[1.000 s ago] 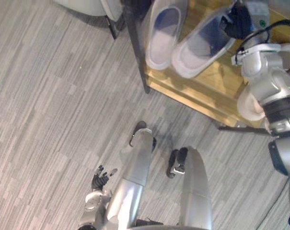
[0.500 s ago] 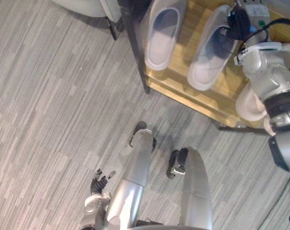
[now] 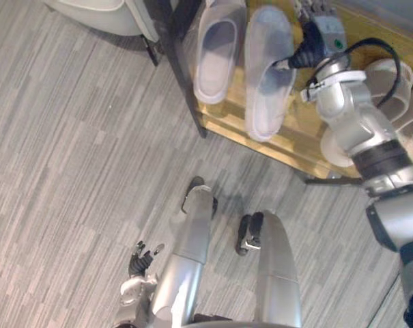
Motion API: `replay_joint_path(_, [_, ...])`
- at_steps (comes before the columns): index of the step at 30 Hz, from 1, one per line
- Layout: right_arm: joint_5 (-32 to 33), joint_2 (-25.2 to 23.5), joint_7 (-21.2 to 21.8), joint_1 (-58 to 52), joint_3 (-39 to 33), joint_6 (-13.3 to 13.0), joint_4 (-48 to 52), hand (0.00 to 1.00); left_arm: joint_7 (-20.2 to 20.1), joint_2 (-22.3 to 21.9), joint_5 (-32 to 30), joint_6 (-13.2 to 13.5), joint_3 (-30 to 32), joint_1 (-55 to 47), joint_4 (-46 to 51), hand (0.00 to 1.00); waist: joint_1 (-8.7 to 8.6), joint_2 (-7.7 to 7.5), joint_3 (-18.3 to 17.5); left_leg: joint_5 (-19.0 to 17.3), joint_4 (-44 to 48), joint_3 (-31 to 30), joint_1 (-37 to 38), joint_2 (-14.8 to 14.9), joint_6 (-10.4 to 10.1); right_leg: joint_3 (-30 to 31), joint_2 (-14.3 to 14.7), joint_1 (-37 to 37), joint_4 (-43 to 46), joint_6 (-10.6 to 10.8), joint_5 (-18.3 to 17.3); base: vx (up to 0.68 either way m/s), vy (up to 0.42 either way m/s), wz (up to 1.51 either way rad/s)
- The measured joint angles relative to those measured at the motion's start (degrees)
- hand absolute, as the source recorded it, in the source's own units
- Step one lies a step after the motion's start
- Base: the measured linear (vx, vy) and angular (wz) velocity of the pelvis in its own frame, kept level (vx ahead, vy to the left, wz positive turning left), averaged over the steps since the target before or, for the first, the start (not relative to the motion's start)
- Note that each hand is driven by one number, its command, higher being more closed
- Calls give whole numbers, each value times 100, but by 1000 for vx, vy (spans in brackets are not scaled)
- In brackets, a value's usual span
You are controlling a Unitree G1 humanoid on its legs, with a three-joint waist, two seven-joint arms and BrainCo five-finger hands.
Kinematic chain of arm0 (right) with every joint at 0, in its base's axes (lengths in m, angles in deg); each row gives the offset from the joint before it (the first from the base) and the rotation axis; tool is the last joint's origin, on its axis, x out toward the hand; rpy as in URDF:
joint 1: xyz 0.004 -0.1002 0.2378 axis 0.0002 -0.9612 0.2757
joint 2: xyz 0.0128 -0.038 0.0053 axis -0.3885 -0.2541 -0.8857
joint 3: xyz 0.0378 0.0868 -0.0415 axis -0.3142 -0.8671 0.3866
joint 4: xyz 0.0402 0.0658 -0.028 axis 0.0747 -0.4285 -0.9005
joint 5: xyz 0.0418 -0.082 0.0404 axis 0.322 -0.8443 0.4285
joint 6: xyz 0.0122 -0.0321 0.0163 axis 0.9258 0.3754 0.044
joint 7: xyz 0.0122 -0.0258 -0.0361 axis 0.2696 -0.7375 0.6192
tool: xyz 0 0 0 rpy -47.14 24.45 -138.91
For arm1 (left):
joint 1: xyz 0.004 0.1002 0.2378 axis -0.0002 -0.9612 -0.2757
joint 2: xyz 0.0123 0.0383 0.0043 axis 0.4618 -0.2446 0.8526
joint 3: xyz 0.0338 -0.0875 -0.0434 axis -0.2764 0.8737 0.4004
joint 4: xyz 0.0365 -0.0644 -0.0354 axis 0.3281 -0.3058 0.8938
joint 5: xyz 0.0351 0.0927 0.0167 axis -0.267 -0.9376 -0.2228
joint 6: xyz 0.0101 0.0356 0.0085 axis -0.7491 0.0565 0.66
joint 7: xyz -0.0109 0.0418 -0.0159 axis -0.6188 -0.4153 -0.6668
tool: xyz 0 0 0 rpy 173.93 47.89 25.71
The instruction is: Organize the slippers on the shoe rack
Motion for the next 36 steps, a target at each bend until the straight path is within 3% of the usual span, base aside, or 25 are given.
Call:
replay_joint_path(9, [737,-589,303,-7,-306,4,-21,0,-12,-67,8,-70,197,20,-49,0,-34,0,5,-6,-140,46,224,134,5,26,82,194,-196,43,69,9,36,-7])
replay_joint_path(18, [1515,-1467,128,-141,-1229,128,-167,0,-10,-87,112,-152,325,95,-105,0,-66,-5,26,-5,-195,136,256,240,3,115,161,229,-367,97,163,10,69,-8])
replay_joint_path(20, [1947,-1737,57,-591,-1601,162,362,0,-13,-91,146,-181,473,208,-102,0,-90,-29,220,-33,-227,152,442,245,35,127,159,433,-433,114,158,11,70,-2])
replay_joint_path(23, [2230,-2162,-30,-1245,-1837,152,1091,0,-13,-85,219,-210,544,234,-107,0,-158,-36,223,-56,-281,155,444,252,79,126,159,450,-522,133,166,5,76,-1])
replay_joint_path(27, [2321,-2854,-171,-2221,-2127,154,1709,0,-28,-98,219,-338,741,299,-108,0,-251,-54,234,-69,-287,178,504,242,101,131,137,550,-595,138,166,22,71,1])
replay_joint_path(36, [2308,-3479,-253,-3331,-2392,148,2268,0,-29,-88,206,-404,989,446,-99,0,-333,-128,296,-81,-387,224,603,249,123,177,130,632,-684,153,170,11,50,-1])
